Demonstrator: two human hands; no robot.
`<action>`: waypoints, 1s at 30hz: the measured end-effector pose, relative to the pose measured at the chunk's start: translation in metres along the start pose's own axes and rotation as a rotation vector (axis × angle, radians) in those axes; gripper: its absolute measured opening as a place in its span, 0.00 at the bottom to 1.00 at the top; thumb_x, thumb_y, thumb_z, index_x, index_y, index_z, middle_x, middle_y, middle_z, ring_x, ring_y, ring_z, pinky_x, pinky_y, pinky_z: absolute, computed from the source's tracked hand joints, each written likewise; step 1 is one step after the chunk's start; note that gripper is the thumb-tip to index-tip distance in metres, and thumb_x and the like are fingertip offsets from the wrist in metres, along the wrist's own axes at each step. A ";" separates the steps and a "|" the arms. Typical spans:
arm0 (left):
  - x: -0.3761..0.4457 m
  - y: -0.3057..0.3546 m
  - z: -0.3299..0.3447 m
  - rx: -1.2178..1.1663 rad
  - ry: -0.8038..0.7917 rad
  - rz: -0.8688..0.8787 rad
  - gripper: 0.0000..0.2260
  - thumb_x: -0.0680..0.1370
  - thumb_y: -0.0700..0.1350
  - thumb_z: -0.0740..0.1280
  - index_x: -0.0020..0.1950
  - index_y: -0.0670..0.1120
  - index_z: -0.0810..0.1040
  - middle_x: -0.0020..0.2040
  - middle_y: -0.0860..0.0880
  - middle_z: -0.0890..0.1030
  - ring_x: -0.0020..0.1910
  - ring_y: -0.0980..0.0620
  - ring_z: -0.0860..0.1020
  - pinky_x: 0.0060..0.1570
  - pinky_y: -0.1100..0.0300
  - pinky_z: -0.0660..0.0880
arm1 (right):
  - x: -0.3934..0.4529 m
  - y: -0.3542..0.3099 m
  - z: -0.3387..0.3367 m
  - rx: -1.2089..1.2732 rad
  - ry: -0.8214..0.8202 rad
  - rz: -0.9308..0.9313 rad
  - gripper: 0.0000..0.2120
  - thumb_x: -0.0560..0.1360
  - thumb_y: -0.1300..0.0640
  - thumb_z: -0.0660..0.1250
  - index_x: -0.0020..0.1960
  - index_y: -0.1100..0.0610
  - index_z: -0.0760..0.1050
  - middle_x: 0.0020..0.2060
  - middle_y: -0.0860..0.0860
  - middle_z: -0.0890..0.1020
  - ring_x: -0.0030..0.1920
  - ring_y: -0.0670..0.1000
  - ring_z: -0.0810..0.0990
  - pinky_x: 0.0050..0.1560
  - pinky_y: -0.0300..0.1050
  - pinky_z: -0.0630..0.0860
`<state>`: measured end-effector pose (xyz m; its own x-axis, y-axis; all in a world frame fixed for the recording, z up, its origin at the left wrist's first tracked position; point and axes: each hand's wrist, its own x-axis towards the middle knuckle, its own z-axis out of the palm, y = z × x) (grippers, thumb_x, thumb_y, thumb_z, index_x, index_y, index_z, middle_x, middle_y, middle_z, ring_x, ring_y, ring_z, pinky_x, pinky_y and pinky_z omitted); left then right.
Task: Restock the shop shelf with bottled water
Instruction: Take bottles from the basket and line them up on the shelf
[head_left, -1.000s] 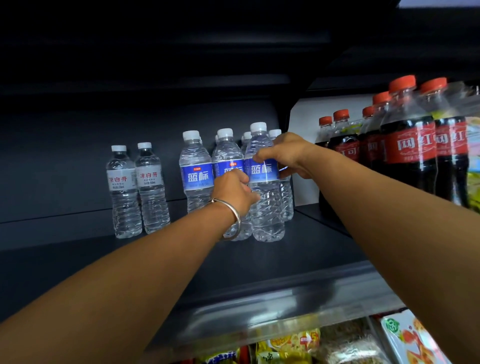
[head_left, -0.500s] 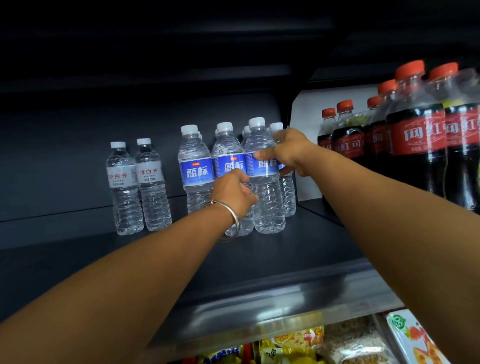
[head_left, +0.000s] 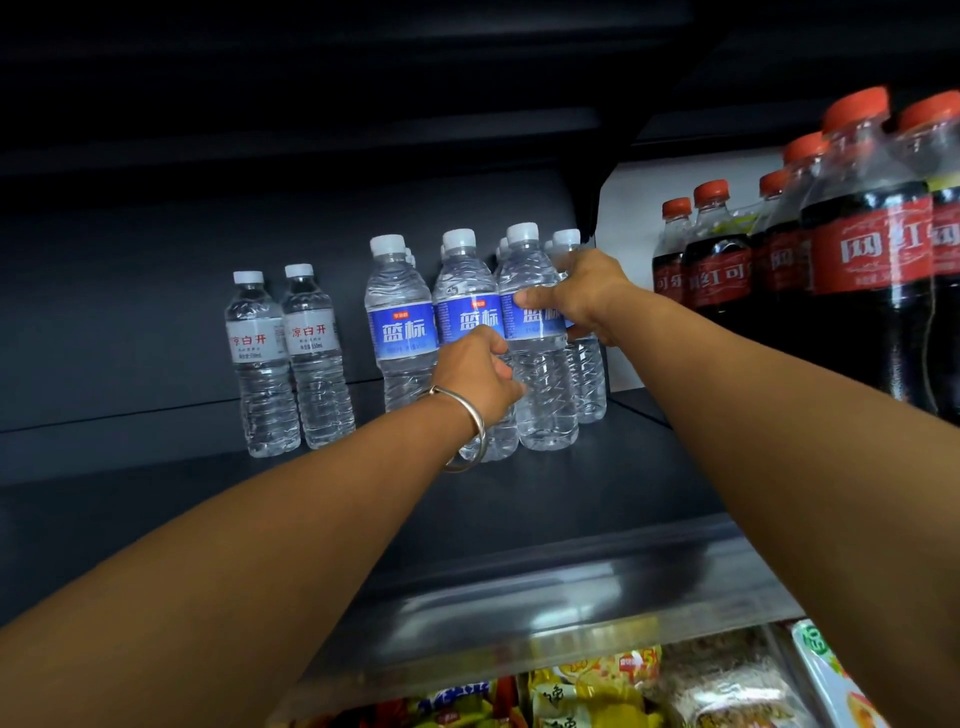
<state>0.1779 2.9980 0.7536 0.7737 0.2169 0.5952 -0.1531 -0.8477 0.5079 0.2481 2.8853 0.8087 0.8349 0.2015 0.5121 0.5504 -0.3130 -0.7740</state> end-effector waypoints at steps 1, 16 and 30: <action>0.000 0.000 0.000 0.003 -0.003 -0.002 0.17 0.72 0.37 0.71 0.59 0.41 0.73 0.46 0.47 0.79 0.46 0.51 0.77 0.49 0.61 0.73 | 0.000 0.002 0.001 0.000 0.012 -0.009 0.24 0.68 0.52 0.75 0.60 0.59 0.73 0.55 0.56 0.80 0.49 0.55 0.79 0.53 0.51 0.79; -0.014 0.004 -0.005 -0.032 -0.050 -0.008 0.16 0.73 0.38 0.69 0.59 0.42 0.73 0.48 0.47 0.77 0.47 0.50 0.75 0.51 0.60 0.72 | -0.026 0.013 0.003 -0.148 0.020 -0.063 0.34 0.74 0.46 0.68 0.73 0.56 0.60 0.68 0.55 0.70 0.64 0.55 0.72 0.59 0.44 0.70; -0.153 0.037 -0.035 0.082 -0.023 0.320 0.21 0.73 0.41 0.67 0.65 0.44 0.69 0.66 0.44 0.69 0.66 0.43 0.67 0.65 0.53 0.64 | -0.220 0.000 -0.031 -0.907 0.226 -0.314 0.29 0.76 0.51 0.64 0.74 0.55 0.60 0.69 0.54 0.70 0.67 0.60 0.65 0.62 0.55 0.64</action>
<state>0.0324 2.9510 0.7033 0.7083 -0.0774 0.7017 -0.3416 -0.9074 0.2448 0.0644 2.8119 0.7081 0.5789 0.2445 0.7779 0.4560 -0.8879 -0.0602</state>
